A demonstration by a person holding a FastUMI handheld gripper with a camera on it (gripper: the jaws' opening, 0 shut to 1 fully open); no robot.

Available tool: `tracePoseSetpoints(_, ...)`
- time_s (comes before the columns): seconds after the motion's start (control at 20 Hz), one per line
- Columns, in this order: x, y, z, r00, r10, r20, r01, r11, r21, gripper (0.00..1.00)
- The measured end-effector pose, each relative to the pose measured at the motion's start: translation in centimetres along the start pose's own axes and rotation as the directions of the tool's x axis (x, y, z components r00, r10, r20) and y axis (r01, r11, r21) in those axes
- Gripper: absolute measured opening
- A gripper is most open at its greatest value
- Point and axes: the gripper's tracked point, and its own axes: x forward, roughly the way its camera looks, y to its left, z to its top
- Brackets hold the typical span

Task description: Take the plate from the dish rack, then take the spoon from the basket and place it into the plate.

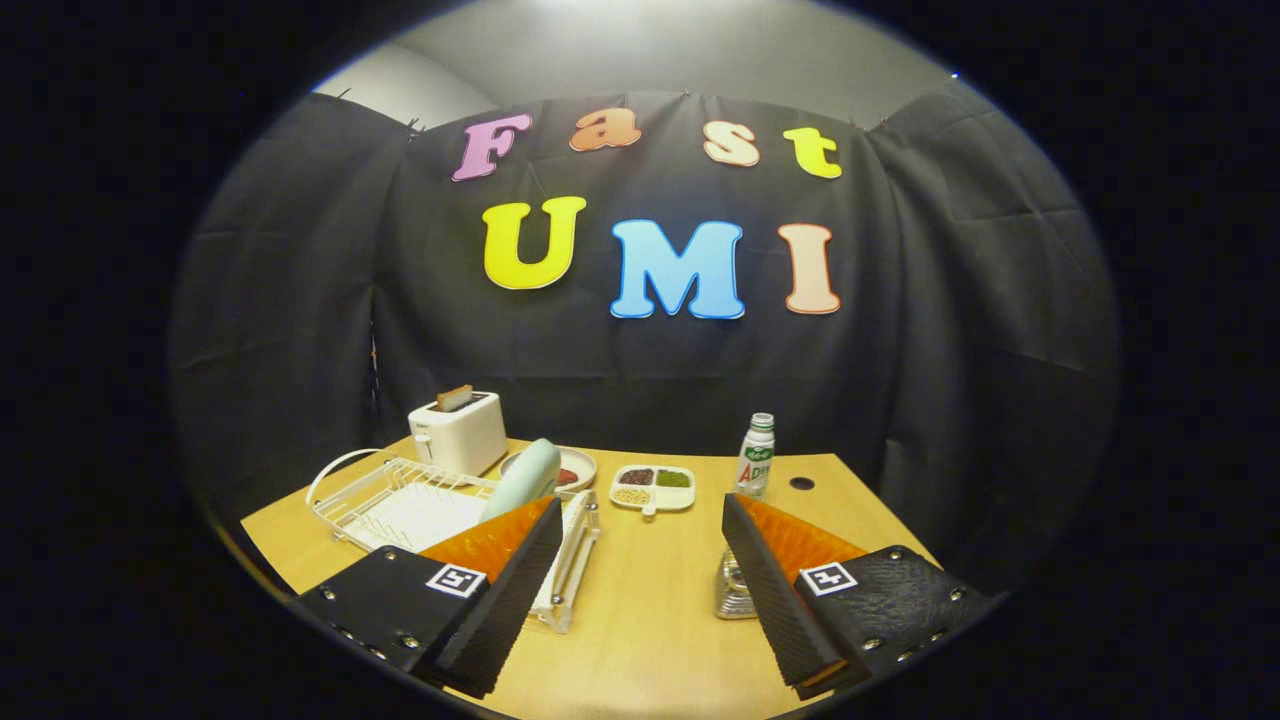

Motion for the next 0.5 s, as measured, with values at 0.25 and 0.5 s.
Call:
tracePoseSetpoints(0.25,4.6,4.2,-1.1,0.998,0.001,-0.061,0.007,0.992,0.129,0.98)
tracePoseSetpoints(0.5,9.2,7.5,-1.6,0.995,0.016,-0.094,0.002,0.981,0.194,0.98)
